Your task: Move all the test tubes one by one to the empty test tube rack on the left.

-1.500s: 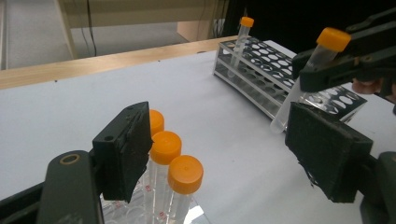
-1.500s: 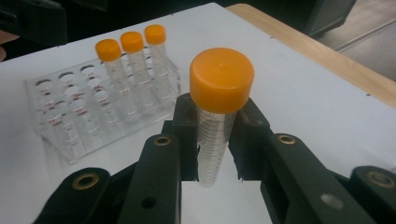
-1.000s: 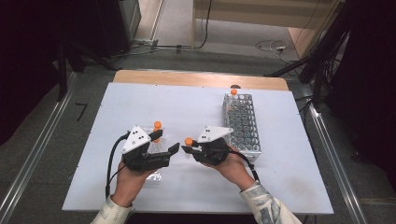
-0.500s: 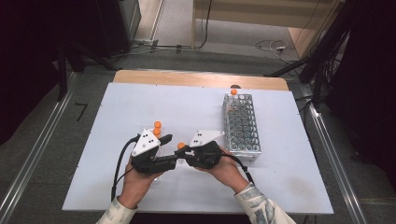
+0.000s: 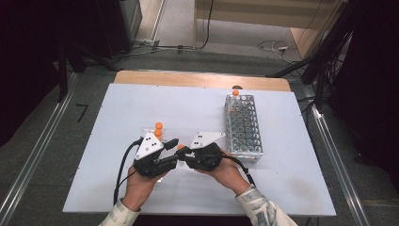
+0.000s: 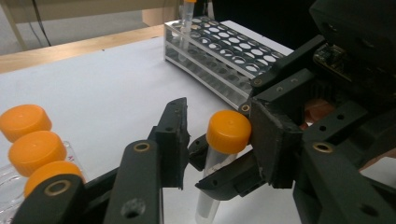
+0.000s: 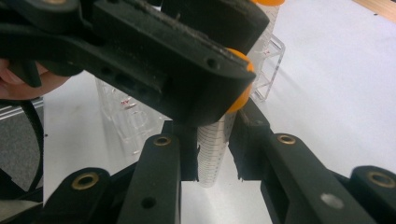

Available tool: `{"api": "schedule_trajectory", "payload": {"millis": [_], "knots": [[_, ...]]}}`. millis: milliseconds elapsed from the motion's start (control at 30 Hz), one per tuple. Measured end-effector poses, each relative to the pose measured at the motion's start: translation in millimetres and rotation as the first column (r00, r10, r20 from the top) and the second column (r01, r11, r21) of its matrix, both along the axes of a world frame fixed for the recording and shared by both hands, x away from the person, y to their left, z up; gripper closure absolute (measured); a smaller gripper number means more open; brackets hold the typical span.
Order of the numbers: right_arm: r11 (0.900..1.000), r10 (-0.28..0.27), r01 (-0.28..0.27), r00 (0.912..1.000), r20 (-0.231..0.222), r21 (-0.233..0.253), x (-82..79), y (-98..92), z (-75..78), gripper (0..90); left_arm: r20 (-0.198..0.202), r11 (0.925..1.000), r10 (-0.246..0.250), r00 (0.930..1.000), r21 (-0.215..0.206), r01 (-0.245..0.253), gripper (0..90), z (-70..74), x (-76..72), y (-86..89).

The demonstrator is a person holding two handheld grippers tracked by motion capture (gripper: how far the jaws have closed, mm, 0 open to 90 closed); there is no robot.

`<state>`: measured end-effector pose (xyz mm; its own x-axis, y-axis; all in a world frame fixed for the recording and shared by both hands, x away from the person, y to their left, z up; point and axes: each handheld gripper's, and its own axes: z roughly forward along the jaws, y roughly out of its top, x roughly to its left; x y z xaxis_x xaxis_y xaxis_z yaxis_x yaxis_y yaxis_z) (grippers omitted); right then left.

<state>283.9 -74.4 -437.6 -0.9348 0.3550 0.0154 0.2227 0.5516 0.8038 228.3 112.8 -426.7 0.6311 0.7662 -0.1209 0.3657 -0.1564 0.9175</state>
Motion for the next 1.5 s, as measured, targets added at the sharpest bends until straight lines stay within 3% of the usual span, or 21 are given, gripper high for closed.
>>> {"api": "schedule_trajectory", "payload": {"millis": [233, 467, 633, 833, 1167, 1500], "knots": [[1.000, 0.001, -0.001, 1.0000, 0.000, 0.001, -0.7, 0.3, 0.3, 71.7, 0.001, 0.9999, -0.015, 0.9999, 0.005, 0.015, 68.6, -1.5, -0.6, -2.4], [1.000, 0.007, -0.007, 1.0000, -0.001, 0.002, -0.4, -0.2, 0.1, 70.9, 0.002, 0.9998, -0.018, 0.9998, 0.004, 0.018, 70.0, -1.1, -0.8, -2.2], [1.000, 0.010, -0.010, 0.9999, -0.013, 0.018, -1.2, -0.3, 0.4, 53.3, -0.003, 0.9998, -0.020, 0.9998, -0.007, 0.020, 70.3, -0.2, -1.0, -1.7], [0.999, -0.016, 0.017, 0.9997, -0.017, 0.042, -1.5, -6.3, 0.9, 42.9, 0.001, 0.9996, -0.012, 0.9999, -0.026, 0.012, 70.2, 3.7, -1.3, 3.5], [0.995, -0.041, 0.043, 0.9989, -0.025, 0.090, -8.1, -26.8, 2.0, 41.1, 0.012, 0.9978, 0.009, 0.9999, -0.065, -0.009, 70.1, 13.9, -2.7, 17.5], [0.994, -0.058, 0.060, 0.9980, -0.027, 0.088, -11.6, -33.4, 0.9, 40.8, 0.023, 0.9930, 0.048, 0.9986, -0.109, -0.046, 70.1, 28.9, -6.9, 42.9]]}}
